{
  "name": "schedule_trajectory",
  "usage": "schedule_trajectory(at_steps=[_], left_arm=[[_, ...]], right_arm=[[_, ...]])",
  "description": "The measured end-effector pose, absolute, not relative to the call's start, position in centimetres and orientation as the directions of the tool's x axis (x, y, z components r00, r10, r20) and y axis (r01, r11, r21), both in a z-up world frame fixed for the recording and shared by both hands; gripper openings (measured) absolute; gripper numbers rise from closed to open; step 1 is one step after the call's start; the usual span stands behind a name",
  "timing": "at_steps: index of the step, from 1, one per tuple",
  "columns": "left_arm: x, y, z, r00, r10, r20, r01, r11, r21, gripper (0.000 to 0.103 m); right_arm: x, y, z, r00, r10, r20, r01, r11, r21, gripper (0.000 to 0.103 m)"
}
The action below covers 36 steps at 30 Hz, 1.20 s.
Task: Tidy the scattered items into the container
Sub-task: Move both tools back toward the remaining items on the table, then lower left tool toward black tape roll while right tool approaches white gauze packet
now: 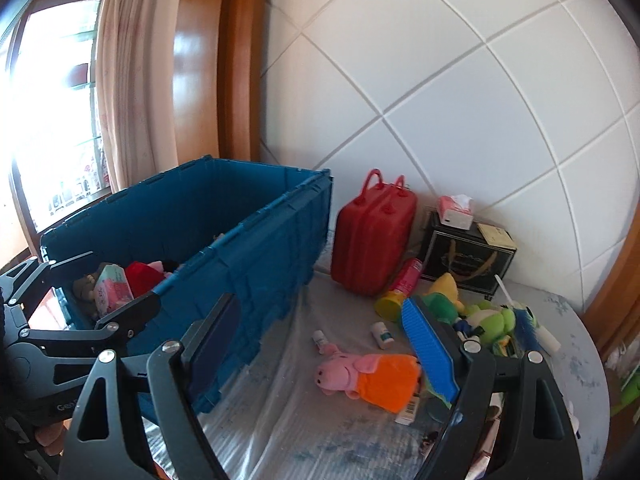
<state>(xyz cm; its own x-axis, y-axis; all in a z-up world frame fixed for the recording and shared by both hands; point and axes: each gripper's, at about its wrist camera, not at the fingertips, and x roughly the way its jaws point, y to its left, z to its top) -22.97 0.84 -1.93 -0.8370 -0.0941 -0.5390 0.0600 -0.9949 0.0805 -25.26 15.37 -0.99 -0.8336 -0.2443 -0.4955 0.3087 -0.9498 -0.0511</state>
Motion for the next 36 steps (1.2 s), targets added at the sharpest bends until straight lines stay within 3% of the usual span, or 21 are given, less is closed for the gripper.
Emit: schedule_trajectory(at_steps=[7,10,17,27,32,36], left_arm=[[-21.6,12.0,-4.9,-0.822,0.008,-0.569,-0.047,-0.997,0.054,0.084],[-21.0,17.3,-7.0,-0.796,0.055,-0.603,-0.104,-0.993,0.047,0.084],[-22.1,27.5,-12.6,-0.673,0.126,-0.729,-0.257,-0.964,0.07,0.084],[-23.5,36.1,-18.5,-0.566,0.213,-0.797,-0.418,-0.907,0.054,0.084],[-23.6,39.1,-20.8,-0.52,0.199,-0.831,-0.439,-0.897,0.059,0.084],[-23.6,40.5,-23.0,-0.488,0.162,-0.858,-0.381,-0.924,0.043,0.084]], right_arm=[[-21.7,27.1,-3.4,-0.845,-0.135,-0.517,0.186,-0.981,-0.047,0.083],[-20.0,33.4,-5.4,-0.842,-0.052,-0.536,0.09,-0.995,-0.045,0.103],[-17.4,45.4,-9.9,-0.754,0.083,-0.652,-0.101,-0.995,-0.01,0.103],[-15.1,54.7,-14.3,-0.625,0.26,-0.736,-0.338,-0.94,-0.045,0.103],[-15.1,58.2,-16.9,-0.558,0.246,-0.793,-0.371,-0.928,-0.027,0.103],[-16.4,59.9,-18.7,-0.545,0.179,-0.819,-0.3,-0.954,-0.009,0.103]])
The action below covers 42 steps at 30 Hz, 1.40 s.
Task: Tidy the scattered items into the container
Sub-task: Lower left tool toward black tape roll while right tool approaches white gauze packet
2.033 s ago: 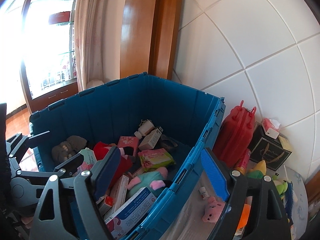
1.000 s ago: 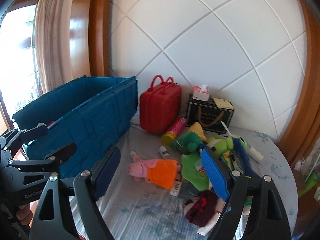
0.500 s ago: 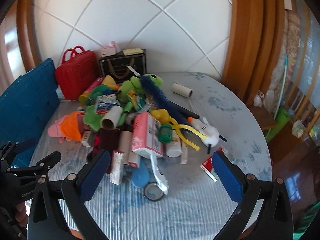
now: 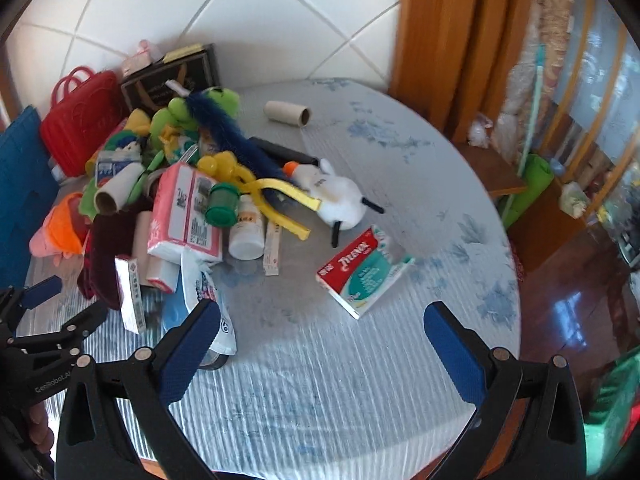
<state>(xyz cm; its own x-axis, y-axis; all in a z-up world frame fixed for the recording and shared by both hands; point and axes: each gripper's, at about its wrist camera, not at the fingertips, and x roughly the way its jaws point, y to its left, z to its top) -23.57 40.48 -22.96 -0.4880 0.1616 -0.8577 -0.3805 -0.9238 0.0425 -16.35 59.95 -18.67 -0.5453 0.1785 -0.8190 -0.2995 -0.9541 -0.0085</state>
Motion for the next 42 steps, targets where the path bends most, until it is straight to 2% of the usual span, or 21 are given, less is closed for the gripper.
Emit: schedule_trajectory(at_steps=[5,11,15,18,21,22,23,25,30,34,37,38,39,42], left_arm=[[-22.7,41.8,-25.5,-0.474,0.058,-0.878,-0.221,-0.974,0.055,0.083],[-23.7,44.4,-28.4,-0.484,-0.048,-0.874,-0.08,-0.992,0.099,0.081],[-24.6,48.7,-29.2,-0.474,0.038,-0.88,-0.162,-0.986,0.045,0.079],[-23.7,50.9,-29.4,-0.487,0.016,-0.873,-0.204,-0.974,0.096,0.079],[-22.7,49.7,-30.0,-0.465,0.013,-0.885,-0.175,-0.981,0.078,0.079],[-22.4,49.1,-30.3,-0.454,0.011,-0.891,-0.159,-0.985,0.069,0.079],[-22.0,48.5,-30.6,-0.446,0.008,-0.895,-0.147,-0.987,0.065,0.079],[-21.4,47.7,-31.3,-0.437,-0.007,-0.9,-0.127,-0.989,0.069,0.079],[-20.7,47.0,-32.0,-0.44,0.015,-0.898,-0.102,-0.994,0.033,0.079],[-20.2,47.4,-31.4,-0.454,0.08,-0.887,-0.128,-0.992,-0.024,0.079],[-20.4,48.2,-32.3,-0.442,0.05,-0.896,-0.154,-0.988,0.021,0.079],[-20.6,48.1,-32.9,-0.431,0.025,-0.902,-0.152,-0.987,0.045,0.078],[-20.8,47.8,-33.3,-0.421,0.013,-0.907,-0.149,-0.987,0.055,0.071],[-21.0,46.4,-33.6,-0.395,0.076,-0.915,-0.149,-0.989,-0.018,0.07]], right_arm=[[-19.0,60.8,-21.0,-0.532,0.032,-0.846,-0.117,-0.992,0.036,0.103],[-19.6,63.0,-23.2,-0.489,-0.028,-0.872,0.001,-1.0,0.032,0.101],[-20.0,65.6,-24.1,-0.482,-0.024,-0.876,-0.001,-1.0,0.028,0.101],[-20.5,67.0,-24.8,-0.472,-0.011,-0.882,-0.012,-1.0,0.019,0.101],[-20.9,67.6,-25.5,-0.461,-0.03,-0.887,-0.005,-0.999,0.037,0.099],[-21.0,67.5,-25.7,-0.456,-0.039,-0.889,0.003,-0.999,0.042,0.095],[-21.0,67.4,-26.0,-0.452,-0.055,-0.891,0.015,-0.998,0.054,0.086],[-21.2,66.6,-26.7,-0.436,-0.093,-0.895,0.04,-0.996,0.084,0.073],[-21.5,64.4,-28.4,-0.41,-0.143,-0.901,0.089,-0.989,0.116,0.072],[-21.8,63.5,-28.7,-0.409,-0.159,-0.899,0.107,-0.986,0.126,0.072],[-22.2,63.2,-28.5,-0.415,-0.158,-0.896,0.112,-0.986,0.122,0.072],[-22.4,63.1,-28.5,-0.415,-0.158,-0.896,0.114,-0.986,0.122,0.072],[-22.6,63.0,-28.5,-0.412,-0.16,-0.897,0.119,-0.986,0.121,0.072],[-22.9,62.2,-29.1,-0.401,-0.166,-0.901,0.137,-0.983,0.12,0.072]])
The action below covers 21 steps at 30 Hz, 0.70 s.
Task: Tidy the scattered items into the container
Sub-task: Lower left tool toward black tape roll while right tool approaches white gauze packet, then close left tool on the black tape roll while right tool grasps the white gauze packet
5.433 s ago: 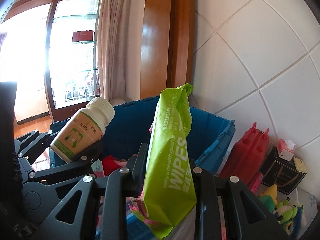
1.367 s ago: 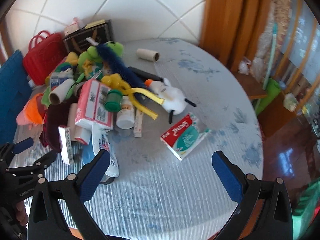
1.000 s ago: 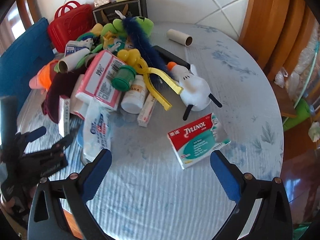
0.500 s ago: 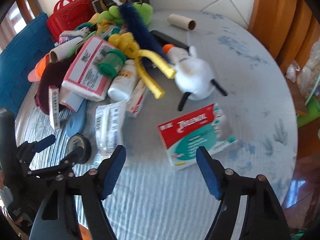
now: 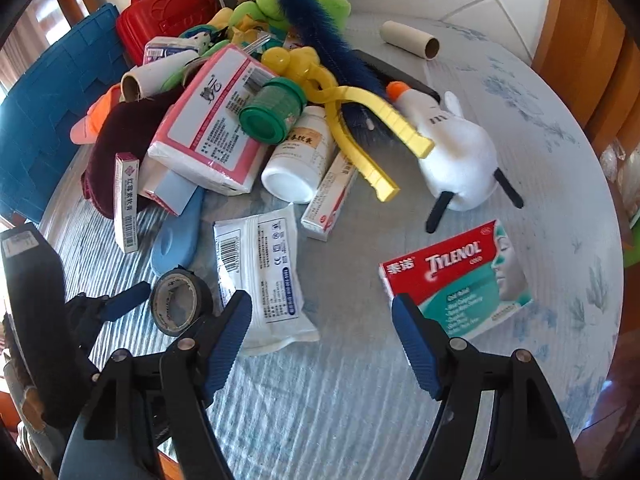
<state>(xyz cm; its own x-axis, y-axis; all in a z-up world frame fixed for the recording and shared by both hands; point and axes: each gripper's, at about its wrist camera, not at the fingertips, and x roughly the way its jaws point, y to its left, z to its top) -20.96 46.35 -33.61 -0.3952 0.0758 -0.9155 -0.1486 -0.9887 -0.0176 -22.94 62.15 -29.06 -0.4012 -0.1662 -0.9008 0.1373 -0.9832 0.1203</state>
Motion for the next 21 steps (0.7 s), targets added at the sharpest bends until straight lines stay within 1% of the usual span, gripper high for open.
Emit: schedule_trajectory(at_steps=[4,5,6,7,8,12,13,14,15,16,17,18,21], left_arm=[[-20.7,46.3,-33.3,-0.402,0.069,-0.913,-0.187,-0.982,0.008,0.071],[-20.7,46.2,-33.4,-0.4,0.069,-0.914,-0.192,-0.981,0.01,0.072],[-20.7,46.1,-33.5,-0.399,0.066,-0.915,-0.192,-0.981,0.012,0.075],[-20.7,46.0,-33.5,-0.404,0.059,-0.913,-0.185,-0.983,0.018,0.081],[-20.7,45.8,-33.6,-0.413,0.055,-0.909,-0.179,-0.984,0.022,0.083],[-20.8,45.2,-33.6,-0.416,0.078,-0.906,-0.171,-0.985,-0.006,0.084],[-20.8,45.2,-33.5,-0.417,0.08,-0.905,-0.171,-0.985,-0.009,0.083],[-20.7,45.2,-33.4,-0.419,0.083,-0.904,-0.172,-0.985,-0.011,0.081],[-20.6,45.4,-33.3,-0.421,0.087,-0.903,-0.176,-0.984,-0.013,0.075],[-20.4,45.6,-33.1,-0.423,0.09,-0.902,-0.183,-0.983,-0.013,0.068],[-20.3,45.8,-33.0,-0.425,0.091,-0.901,-0.188,-0.982,-0.011,0.064],[-20.1,46.0,-32.9,-0.428,0.09,-0.899,-0.19,-0.982,-0.008,0.059],[-19.6,46.4,-32.7,-0.451,0.062,-0.89,-0.169,-0.985,0.017,0.058]], right_arm=[[-23.6,60.7,-30.2,-0.381,-0.185,-0.906,0.159,-0.978,0.132,0.072],[-23.7,60.2,-30.5,-0.378,-0.186,-0.907,0.166,-0.977,0.131,0.072],[-23.9,59.8,-30.9,-0.372,-0.185,-0.91,0.173,-0.977,0.128,0.072],[-24.0,59.5,-31.2,-0.364,-0.185,-0.913,0.179,-0.976,0.127,0.072],[-24.2,59.2,-31.5,-0.358,-0.187,-0.915,0.184,-0.975,0.127,0.072],[-24.9,58.0,-32.9,-0.325,-0.175,-0.929,0.216,-0.971,0.107,0.072],[-24.9,57.7,-33.0,-0.331,-0.165,-0.929,0.226,-0.97,0.091,0.074],[-24.9,57.3,-33.1,-0.333,-0.141,-0.932,0.239,-0.969,0.061,0.072],[-24.9,57.2,-33.1,-0.336,-0.126,-0.933,0.244,-0.969,0.043,0.07],[-24.8,57.2,-33.1,-0.339,-0.122,-0.933,0.241,-0.97,0.039,0.063],[-24.6,57.5,-33.0,-0.343,-0.123,-0.931,0.233,-0.972,0.043,0.058],[-24.5,57.8,-32.9,-0.339,-0.133,-0.931,0.228,-0.972,0.055,0.057],[-24.1,59.2,-32.8,-0.336,-0.138,-0.932,0.203,-0.977,0.071,0.055]])
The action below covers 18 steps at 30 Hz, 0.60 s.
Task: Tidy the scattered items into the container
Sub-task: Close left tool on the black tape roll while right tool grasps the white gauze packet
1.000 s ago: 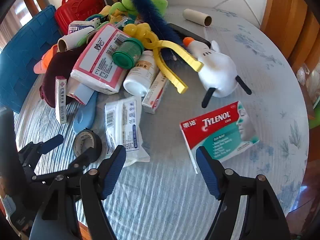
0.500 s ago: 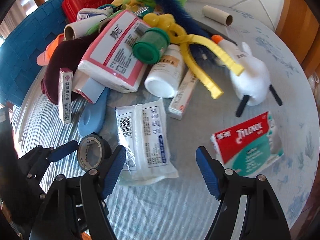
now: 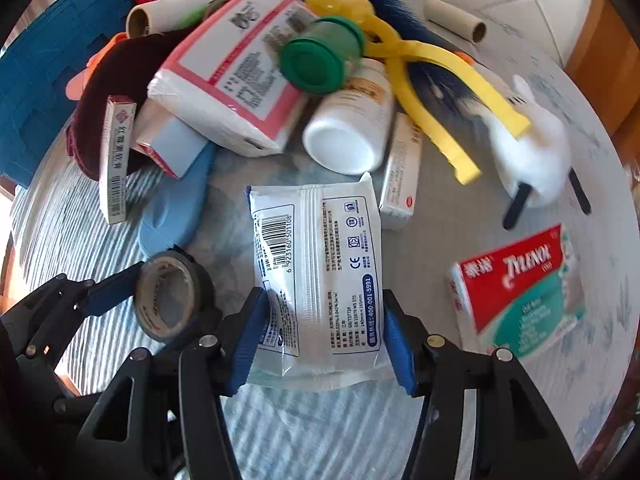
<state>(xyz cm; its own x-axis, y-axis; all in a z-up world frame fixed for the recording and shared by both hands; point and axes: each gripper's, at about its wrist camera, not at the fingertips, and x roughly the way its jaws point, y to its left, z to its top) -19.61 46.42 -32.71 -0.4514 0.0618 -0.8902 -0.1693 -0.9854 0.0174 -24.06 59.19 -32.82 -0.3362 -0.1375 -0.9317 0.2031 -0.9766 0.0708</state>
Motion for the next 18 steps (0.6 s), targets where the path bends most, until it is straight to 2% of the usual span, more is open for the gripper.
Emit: schedule_trajectory(at_steps=[3,6,7,9,15,18], left_arm=[[-18.9,46.8,-32.7,-0.494,0.001,-0.869,-0.125,-0.99,0.069,0.068],[-18.6,46.8,-32.5,-0.503,-0.041,-0.863,-0.059,-0.995,0.082,0.071],[-18.5,46.9,-32.5,-0.508,-0.054,-0.86,-0.035,-0.996,0.083,0.071],[-18.0,47.2,-32.3,-0.509,-0.055,-0.859,-0.014,-0.997,0.072,0.056],[-17.2,46.7,-31.8,-0.479,-0.112,-0.871,0.096,-0.993,0.075,0.057],[-19.2,48.5,-32.3,-0.485,-0.138,-0.863,0.121,-0.989,0.09,0.059]], right_arm=[[-23.4,60.4,-32.9,-0.361,-0.168,-0.917,0.221,-0.971,0.092,0.055],[-23.4,60.6,-33.0,-0.379,-0.191,-0.906,0.278,-0.957,0.085,0.055],[-23.6,60.7,-33.0,-0.381,-0.194,-0.904,0.297,-0.952,0.079,0.055],[-23.9,61.4,-33.0,-0.376,-0.213,-0.902,0.318,-0.944,0.09,0.055],[-24.4,63.7,-32.9,-0.348,-0.23,-0.909,0.372,-0.924,0.091,0.055],[-24.4,63.5,-32.9,-0.355,-0.234,-0.905,0.388,-0.918,0.085,0.057]])
